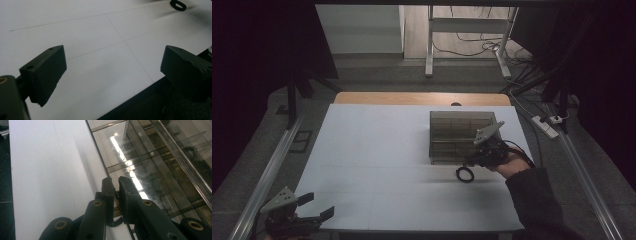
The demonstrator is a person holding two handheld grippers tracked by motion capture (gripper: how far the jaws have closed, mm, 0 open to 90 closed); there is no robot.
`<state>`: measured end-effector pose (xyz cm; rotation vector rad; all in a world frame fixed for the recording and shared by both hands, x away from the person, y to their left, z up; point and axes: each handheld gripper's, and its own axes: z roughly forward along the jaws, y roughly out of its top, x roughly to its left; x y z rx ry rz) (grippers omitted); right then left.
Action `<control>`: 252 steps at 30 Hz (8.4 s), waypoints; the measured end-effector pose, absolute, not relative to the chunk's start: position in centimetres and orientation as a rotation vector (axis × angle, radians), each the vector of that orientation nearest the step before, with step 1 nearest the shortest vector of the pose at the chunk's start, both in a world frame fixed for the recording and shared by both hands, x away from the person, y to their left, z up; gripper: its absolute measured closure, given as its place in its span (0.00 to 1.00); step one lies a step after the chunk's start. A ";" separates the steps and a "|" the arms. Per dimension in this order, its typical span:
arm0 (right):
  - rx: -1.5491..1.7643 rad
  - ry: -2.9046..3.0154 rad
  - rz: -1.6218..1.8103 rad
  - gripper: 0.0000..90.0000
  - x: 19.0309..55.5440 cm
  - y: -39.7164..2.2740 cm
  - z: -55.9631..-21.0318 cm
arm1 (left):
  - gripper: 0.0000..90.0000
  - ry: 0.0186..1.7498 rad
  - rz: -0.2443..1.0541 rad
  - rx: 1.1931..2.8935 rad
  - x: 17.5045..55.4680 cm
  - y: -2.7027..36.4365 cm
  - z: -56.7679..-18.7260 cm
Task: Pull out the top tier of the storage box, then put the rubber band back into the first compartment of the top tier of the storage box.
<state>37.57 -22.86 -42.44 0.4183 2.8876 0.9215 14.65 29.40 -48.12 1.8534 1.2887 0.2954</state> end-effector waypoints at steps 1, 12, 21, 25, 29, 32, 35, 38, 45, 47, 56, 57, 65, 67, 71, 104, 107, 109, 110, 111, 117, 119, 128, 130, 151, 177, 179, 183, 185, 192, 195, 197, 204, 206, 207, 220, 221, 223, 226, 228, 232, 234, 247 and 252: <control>0.417 2.888 0.920 0.92 37.5 -22.8 -42.4 | 0.07 1.289 0.295 1.854 14.7 29.4 -48.1; 0.490 2.835 0.976 0.74 37.1 -23.2 -42.4 | 0.07 1.290 0.295 1.852 14.7 29.4 -48.1; 0.606 2.763 1.022 0.57 36.2 -23.3 -41.9 | 0.07 1.291 0.294 1.853 14.7 29.4 -48.1; 0.649 2.735 1.026 0.48 35.8 -23.2 -41.9 | 0.07 1.290 0.294 1.853 14.7 29.4 -48.1; 0.688 2.702 1.032 0.43 35.4 -23.1 -41.9 | 0.07 1.289 0.294 1.853 14.7 29.4 -48.1; 0.756 2.682 1.038 0.40 35.1 -23.1 -41.9 | 0.07 1.289 0.294 1.853 14.7 29.4 -48.1; 0.780 2.663 1.039 0.38 34.9 -23.1 -41.8 | 0.07 1.289 0.295 1.854 14.7 29.4 -48.1; 0.812 2.636 1.034 0.31 34.5 -23.2 -41.8 | 0.07 1.290 0.295 1.854 14.7 29.4 -48.1; 0.822 2.607 1.043 0.25 34.0 -23.1 -42.1 | 0.07 1.291 0.295 1.854 14.7 29.4 -48.1; 0.827 2.589 1.045 0.21 33.8 -23.0 -42.2 | 0.07 1.291 0.295 1.855 14.7 29.4 -48.1; 0.892 2.518 1.044 0.08 33.2 -22.8 -42.2 | 0.07 1.288 0.296 1.855 14.7 29.4 -48.1; 0.901 2.514 1.049 0.06 33.2 -22.7 -42.3 | 0.07 1.287 0.297 1.856 14.7 29.4 -48.1; 0.918 2.519 1.043 0.00 32.3 -22.7 -42.7 | 0.08 1.283 0.297 1.858 14.7 29.4 -48.1; 0.909 2.507 1.047 0.00 31.9 -22.7 -42.8 | 0.08 1.281 0.299 1.858 14.7 29.4 -48.1; 0.910 2.475 1.070 0.00 31.2 -23.0 -42.7 | 0.08 1.281 0.298 1.857 14.6 29.4 -48.1; 1.115 2.242 1.159 0.00 24.0 -28.0 -44.2 | 0.07 1.268 0.266 1.871 14.9 29.3 -48.1; 1.138 2.239 1.162 0.00 23.7 -28.3 -44.4 | 0.07 1.266 0.264 1.869 14.9 29.3 -48.1; 1.160 2.236 1.150 0.00 23.3 -28.8 -44.6 | 0.06 1.268 0.259 1.862 14.9 29.4 -48.2; 1.167 2.239 1.141 0.00 23.2 -28.9 -44.7 | 0.06 1.268 0.253 1.856 14.9 29.5 -48.2; 1.167 2.239 1.141 0.00 23.2 -28.9 -44.7 | 0.06 1.268 0.253 1.856 14.9 29.5 -48.2; 1.219 2.237 1.138 0.00 22.8 -29.7 -45.3 | 0.06 1.266 0.245 1.860 15.0 29.5 -48.2; 1.225 2.236 1.137 0.00 22.7 -29.8 -45.3 | 0.06 1.264 0.242 1.865 15.0 29.5 -48.2; 1.262 2.227 1.149 0.00 22.4 -30.3 -45.3 | 0.06 1.272 0.229 1.857 15.1 29.5 -48.2; 1.261 2.234 1.144 0.00 22.4 -30.2 -45.3 | 0.06 1.272 0.229 1.858 15.1 29.5 -48.2; 1.236 2.297 1.082 0.00 22.7 -29.6 -45.4 | 0.06 1.274 0.221 1.851 15.1 29.7 -48.3; 1.157 2.372 1.017 0.00 23.7 -27.2 -45.7 | 0.06 1.274 0.211 1.846 15.2 29.7 -48.3; 1.147 2.379 1.020 0.00 23.8 -27.0 -45.7 | 0.06 1.274 0.211 1.846 15.2 29.7 -48.3; 1.129 2.400 1.021 0.00 24.0 -26.7 -45.8 | 0.06 1.273 0.209 1.846 15.2 29.7 -48.3; 1.123 2.422 1.018 0.00 24.2 -26.3 -46.0 | 0.06 1.274 0.209 1.846 15.2 29.7 -48.3; 1.119 2.451 1.030 0.00 24.7 -25.9 -46.4 | 0.06 1.273 0.208 1.849 15.2 29.7 -48.3; 1.117 2.463 1.031 0.00 24.8 -25.7 -46.5 | 0.06 1.272 0.209 1.852 15.2 29.7 -48.3; 1.106 2.472 1.034 0.00 24.9 -25.6 -46.6 | 0.06 1.272 0.210 1.853 15.2 29.7 -48.3; 1.058 2.521 1.024 0.00 26.0 -24.3 -47.5 | 0.06 1.273 0.207 1.852 15.3 29.7 -48.3; 1.043 2.541 1.025 0.00 26.2 -24.0 -47.8 | 0.06 1.273 0.206 1.852 15.3 29.7 -48.3; 1.039 2.550 1.024 0.00 26.3 -23.9 -48.0 | 0.06 1.272 0.206 1.852 15.3 29.7 -48.3; 0.988 2.597 1.020 0.05 28.1 -22.1 -49.4 | 0.06 1.272 0.205 1.853 15.3 29.7 -48.3; 0.987 2.597 1.010 0.05 28.3 -22.0 -49.5 | 0.06 1.271 0.206 1.853 15.3 29.7 -48.3; 0.982 2.605 1.003 0.05 28.6 -21.7 -49.8 | 0.06 1.271 0.206 1.854 15.3 29.7 -48.3; 0.994 2.624 0.995 0.05 29.0 -21.5 -50.2 | 0.06 1.270 0.207 1.854 15.3 29.7 -48.3; 0.991 2.629 0.982 0.07 29.2 -21.4 -50.3 | 0.06 1.270 0.208 1.857 15.3 29.6 -48.3; 0.975 2.629 0.957 0.09 29.6 -21.2 -50.6 | 0.06 1.270 0.211 1.861 15.3 29.6 -48.3; 0.977 2.627 0.951 0.10 29.7 -21.2 -50.7 | 0.06 1.270 0.211 1.861 15.3 29.6 -48.3; 0.908 2.654 0.853 0.17 30.8 -20.3 -51.7 | 0.06 1.269 0.214 1.863 15.3 29.6 -48.3; 0.860 2.673 0.811 0.29 30.7 -20.1 -51.7 | 0.06 1.269 0.215 1.864 15.3 29.6 -48.3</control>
